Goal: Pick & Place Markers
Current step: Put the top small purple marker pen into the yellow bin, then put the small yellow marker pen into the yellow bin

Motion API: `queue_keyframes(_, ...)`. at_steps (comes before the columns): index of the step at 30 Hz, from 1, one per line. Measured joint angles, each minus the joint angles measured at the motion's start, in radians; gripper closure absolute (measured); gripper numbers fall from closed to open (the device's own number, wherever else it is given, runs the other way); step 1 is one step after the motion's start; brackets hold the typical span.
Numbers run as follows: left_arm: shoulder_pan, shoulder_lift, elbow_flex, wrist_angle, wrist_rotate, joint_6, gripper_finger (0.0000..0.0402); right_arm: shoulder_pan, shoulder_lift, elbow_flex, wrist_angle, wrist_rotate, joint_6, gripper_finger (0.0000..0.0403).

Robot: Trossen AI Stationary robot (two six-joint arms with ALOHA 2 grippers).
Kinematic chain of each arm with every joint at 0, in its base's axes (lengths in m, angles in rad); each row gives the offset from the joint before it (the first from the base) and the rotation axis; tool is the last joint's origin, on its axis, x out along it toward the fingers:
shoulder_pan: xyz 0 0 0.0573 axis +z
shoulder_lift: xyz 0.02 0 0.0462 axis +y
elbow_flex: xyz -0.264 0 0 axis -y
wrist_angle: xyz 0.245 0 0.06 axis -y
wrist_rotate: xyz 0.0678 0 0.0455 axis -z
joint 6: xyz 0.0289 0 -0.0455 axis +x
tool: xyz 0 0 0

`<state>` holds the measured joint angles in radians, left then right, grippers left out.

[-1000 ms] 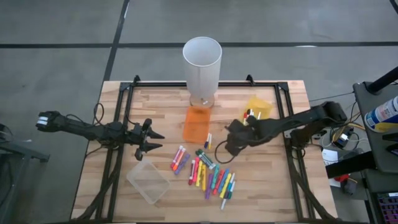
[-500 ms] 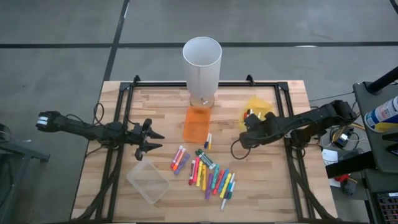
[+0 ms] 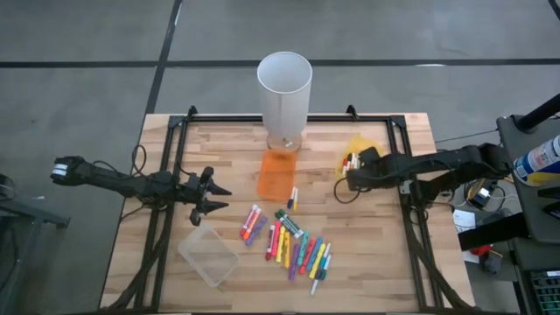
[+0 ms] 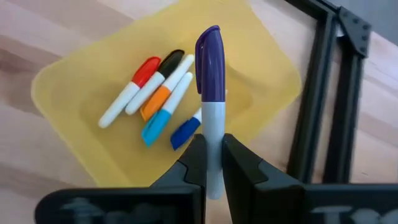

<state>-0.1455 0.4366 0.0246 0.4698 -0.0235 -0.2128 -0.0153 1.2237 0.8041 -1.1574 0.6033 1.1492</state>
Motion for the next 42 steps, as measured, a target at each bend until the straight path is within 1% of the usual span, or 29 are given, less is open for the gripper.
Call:
queue_keyframes(5,0.0,0.0,0.0,0.0,0.0,0.0,0.0227,-0.099,0.008,-0.036,0.092,-0.044,-0.096,0.038)
queue_keyframes(11,0.0,0.0,0.0,0.0,0.0,0.0,0.0227,-0.169,0.041,-0.042,0.141,-0.057,-0.173,0.0379)
queue_keyframes(18,0.0,0.0,0.0,0.0,0.0,0.0,0.0227,-0.205,0.067,-0.047,0.161,-0.073,-0.189,0.0356)
queue_keyframes(29,0.0,0.0,0.0,0.0,0.0,0.0,0.0227,-0.212,0.096,-0.057,0.186,-0.073,-0.211,0.0348)
queue_keyframes(32,0.0,0.0,0.0,0.0,0.0,0.0,0.0227,-0.212,0.1,-0.058,0.203,-0.077,-0.218,0.0331)
queue_keyframes(39,0.0,0.0,0.0,0.0,0.0,0.0,0.0227,-0.212,0.101,-0.059,0.206,-0.079,-0.219,0.0264)
queue_keyframes(42,0.0,0.0,0.0,0.0,0.0,0.0,0.0227,-0.212,0.101,-0.059,0.206,-0.078,-0.219,0.0244)
